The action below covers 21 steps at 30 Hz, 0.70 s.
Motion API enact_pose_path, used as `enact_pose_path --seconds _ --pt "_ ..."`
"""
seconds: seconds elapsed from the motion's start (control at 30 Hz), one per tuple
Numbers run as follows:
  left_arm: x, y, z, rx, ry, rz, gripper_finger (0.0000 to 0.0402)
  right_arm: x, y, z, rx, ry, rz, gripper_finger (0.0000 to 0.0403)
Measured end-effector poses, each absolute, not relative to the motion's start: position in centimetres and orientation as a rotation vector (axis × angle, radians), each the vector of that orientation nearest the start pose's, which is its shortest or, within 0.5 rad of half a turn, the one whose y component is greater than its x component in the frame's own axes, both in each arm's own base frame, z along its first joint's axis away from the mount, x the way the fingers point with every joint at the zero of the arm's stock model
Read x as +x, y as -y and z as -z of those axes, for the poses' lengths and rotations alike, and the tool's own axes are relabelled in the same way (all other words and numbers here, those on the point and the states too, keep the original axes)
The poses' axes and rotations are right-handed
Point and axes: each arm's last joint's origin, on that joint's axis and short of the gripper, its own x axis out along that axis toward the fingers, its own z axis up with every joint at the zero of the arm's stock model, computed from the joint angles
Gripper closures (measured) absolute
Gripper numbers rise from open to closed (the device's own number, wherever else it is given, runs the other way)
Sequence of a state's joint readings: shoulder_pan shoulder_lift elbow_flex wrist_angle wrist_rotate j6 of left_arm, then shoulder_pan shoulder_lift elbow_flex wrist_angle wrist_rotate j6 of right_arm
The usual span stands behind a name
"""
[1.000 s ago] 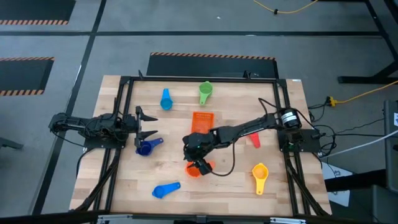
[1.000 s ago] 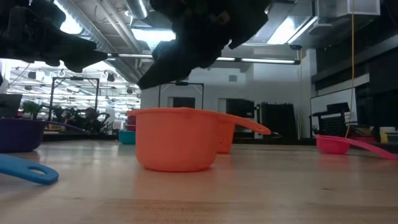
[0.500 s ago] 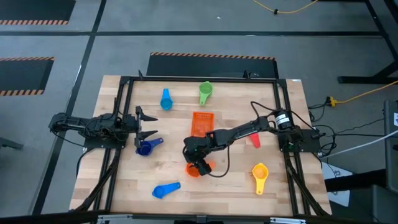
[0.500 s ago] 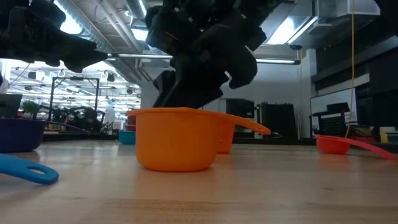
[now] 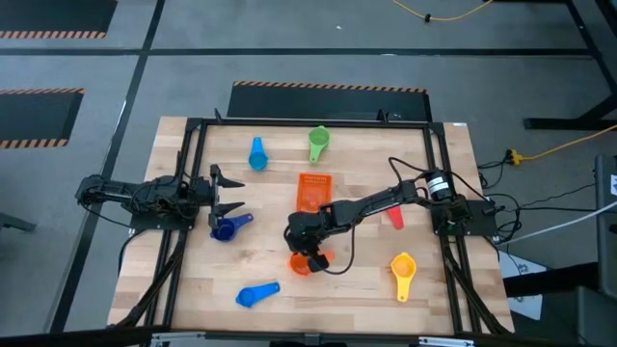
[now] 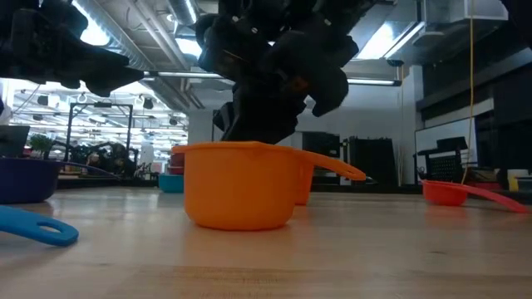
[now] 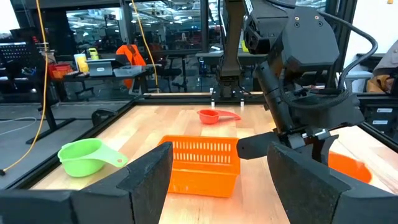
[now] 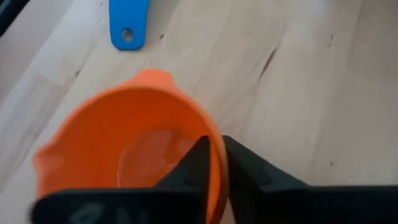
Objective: Nest measuring cups in basket
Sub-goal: Move the orange measuring cup to the center
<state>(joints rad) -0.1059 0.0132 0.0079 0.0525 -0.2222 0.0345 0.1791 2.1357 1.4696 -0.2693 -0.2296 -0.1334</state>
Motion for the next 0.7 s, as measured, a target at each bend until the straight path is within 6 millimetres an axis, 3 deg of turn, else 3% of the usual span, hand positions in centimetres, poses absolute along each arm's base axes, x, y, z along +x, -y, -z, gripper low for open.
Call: enact_pose_path --seconds 0.2,0.33,0.53,0.7 --pt "9.7 0.4 -17.0 0.027 0.045 -0.117 0.0146 43.6 -9.0 -14.8 -0.034 -0.945 -0.419 0.0387" --pt "9.7 0.4 -17.0 0.027 0.046 -0.117 0.0146 42.7 -9.7 -16.3 -0.039 -0.976 -0.426 0.0391" --pt "9.7 0.4 -17.0 0.027 0.045 -0.117 0.0146 40.0 -10.3 -20.7 -0.001 -1.033 -0.329 0.0390" --pt "9.7 0.4 -17.0 0.026 0.045 -0.117 0.0146 36.6 -11.1 -25.0 0.038 -1.068 -0.191 0.0390"
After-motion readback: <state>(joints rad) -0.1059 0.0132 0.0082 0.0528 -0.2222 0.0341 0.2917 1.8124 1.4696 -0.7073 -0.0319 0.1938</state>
